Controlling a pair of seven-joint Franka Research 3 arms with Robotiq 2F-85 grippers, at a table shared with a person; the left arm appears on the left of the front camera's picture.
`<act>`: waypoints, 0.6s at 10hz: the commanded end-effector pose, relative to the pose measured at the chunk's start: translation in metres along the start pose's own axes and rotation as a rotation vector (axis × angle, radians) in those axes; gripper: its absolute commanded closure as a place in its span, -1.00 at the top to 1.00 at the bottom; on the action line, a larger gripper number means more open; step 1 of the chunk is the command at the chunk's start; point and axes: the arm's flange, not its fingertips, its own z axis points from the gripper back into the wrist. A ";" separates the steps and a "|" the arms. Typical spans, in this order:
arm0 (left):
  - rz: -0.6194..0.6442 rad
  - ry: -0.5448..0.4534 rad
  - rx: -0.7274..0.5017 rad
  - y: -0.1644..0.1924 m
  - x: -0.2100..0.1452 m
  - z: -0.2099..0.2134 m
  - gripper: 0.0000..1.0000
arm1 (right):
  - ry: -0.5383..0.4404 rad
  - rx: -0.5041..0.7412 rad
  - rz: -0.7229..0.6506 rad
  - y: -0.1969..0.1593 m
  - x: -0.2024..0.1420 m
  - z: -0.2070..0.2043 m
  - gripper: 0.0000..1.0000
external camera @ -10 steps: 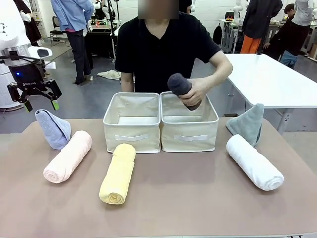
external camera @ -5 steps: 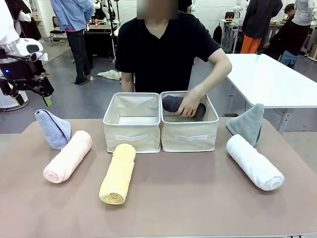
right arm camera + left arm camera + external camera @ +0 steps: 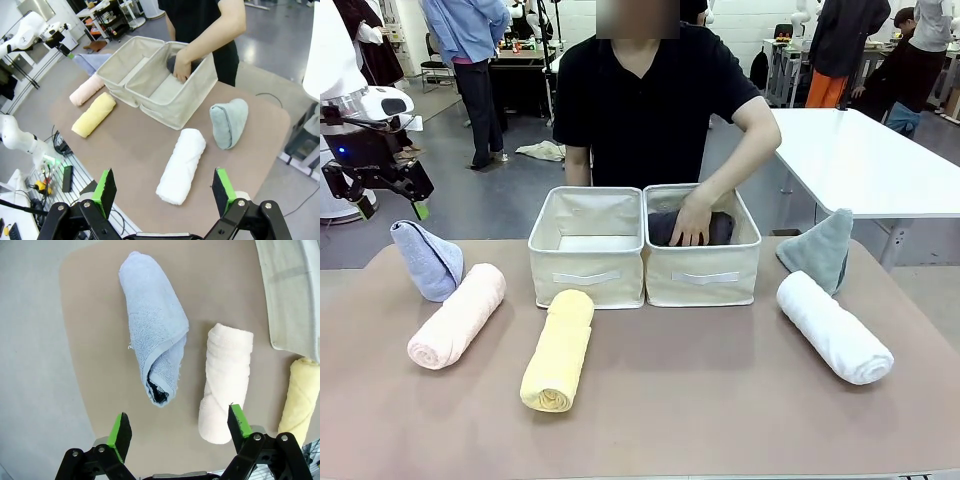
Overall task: Sort the towels based on their folding style.
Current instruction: Pick up one triangle-folded towel and place it in the left Fabric basket.
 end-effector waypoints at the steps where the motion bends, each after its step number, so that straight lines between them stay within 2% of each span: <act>1: 0.119 -0.046 0.052 -0.007 -0.005 -0.015 1.00 | 0.001 0.006 0.001 0.000 0.000 -0.001 1.00; 3: 0.219 -0.042 0.081 -0.011 -0.003 -0.029 1.00 | 0.001 0.006 0.001 0.000 0.000 -0.001 1.00; 6: 0.299 -0.036 0.124 -0.014 0.007 -0.053 1.00 | 0.001 0.006 0.001 0.000 0.000 -0.001 1.00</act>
